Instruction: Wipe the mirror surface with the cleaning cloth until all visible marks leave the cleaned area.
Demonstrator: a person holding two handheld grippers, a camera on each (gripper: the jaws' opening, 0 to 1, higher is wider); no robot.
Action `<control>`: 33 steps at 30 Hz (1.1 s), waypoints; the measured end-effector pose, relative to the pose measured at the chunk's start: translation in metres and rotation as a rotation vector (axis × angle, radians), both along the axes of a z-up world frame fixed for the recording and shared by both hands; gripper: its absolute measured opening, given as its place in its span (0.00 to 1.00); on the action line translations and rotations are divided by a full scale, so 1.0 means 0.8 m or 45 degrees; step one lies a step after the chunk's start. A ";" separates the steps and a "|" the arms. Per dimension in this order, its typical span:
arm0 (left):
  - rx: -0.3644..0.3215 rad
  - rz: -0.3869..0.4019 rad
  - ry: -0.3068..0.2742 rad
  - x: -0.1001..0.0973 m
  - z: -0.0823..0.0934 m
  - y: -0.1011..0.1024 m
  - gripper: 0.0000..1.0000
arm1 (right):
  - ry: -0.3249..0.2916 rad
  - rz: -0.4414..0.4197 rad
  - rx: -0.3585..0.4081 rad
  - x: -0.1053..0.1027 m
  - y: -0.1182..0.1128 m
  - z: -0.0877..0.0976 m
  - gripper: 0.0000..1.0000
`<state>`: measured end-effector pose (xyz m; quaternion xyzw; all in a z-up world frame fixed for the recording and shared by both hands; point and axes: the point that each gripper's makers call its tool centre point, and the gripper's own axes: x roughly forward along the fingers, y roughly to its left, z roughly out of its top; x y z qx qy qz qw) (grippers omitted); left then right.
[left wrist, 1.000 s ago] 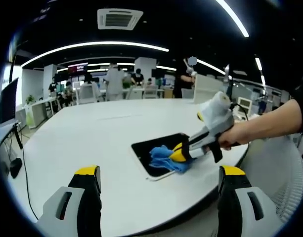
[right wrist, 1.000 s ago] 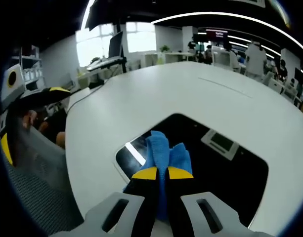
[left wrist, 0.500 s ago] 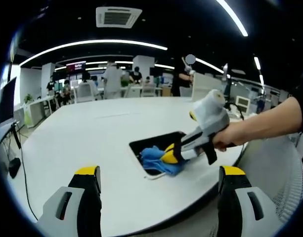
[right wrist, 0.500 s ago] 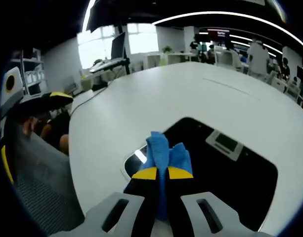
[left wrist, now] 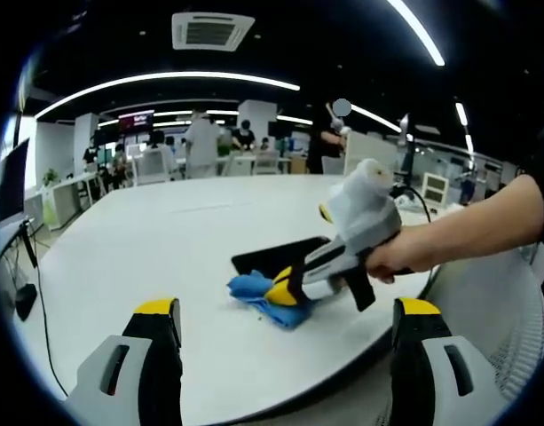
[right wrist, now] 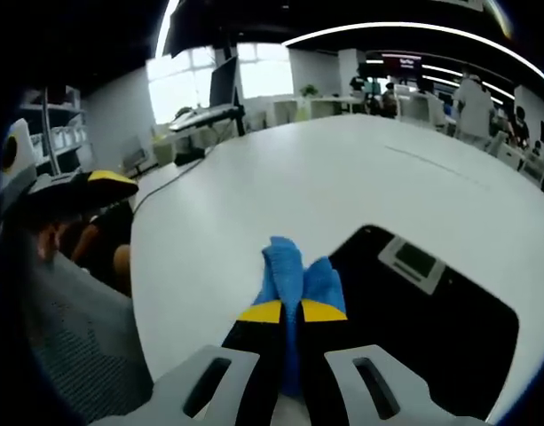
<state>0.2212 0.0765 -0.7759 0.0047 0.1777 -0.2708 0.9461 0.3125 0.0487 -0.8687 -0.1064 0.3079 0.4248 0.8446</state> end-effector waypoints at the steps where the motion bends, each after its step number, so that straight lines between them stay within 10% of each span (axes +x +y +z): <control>1: 0.000 0.000 0.001 0.000 0.000 0.000 0.99 | -0.001 -0.001 0.003 0.000 0.000 0.000 0.00; 33: -0.009 -0.013 -0.003 0.000 0.001 -0.002 0.99 | -0.111 0.057 -0.061 0.026 0.002 0.000 0.00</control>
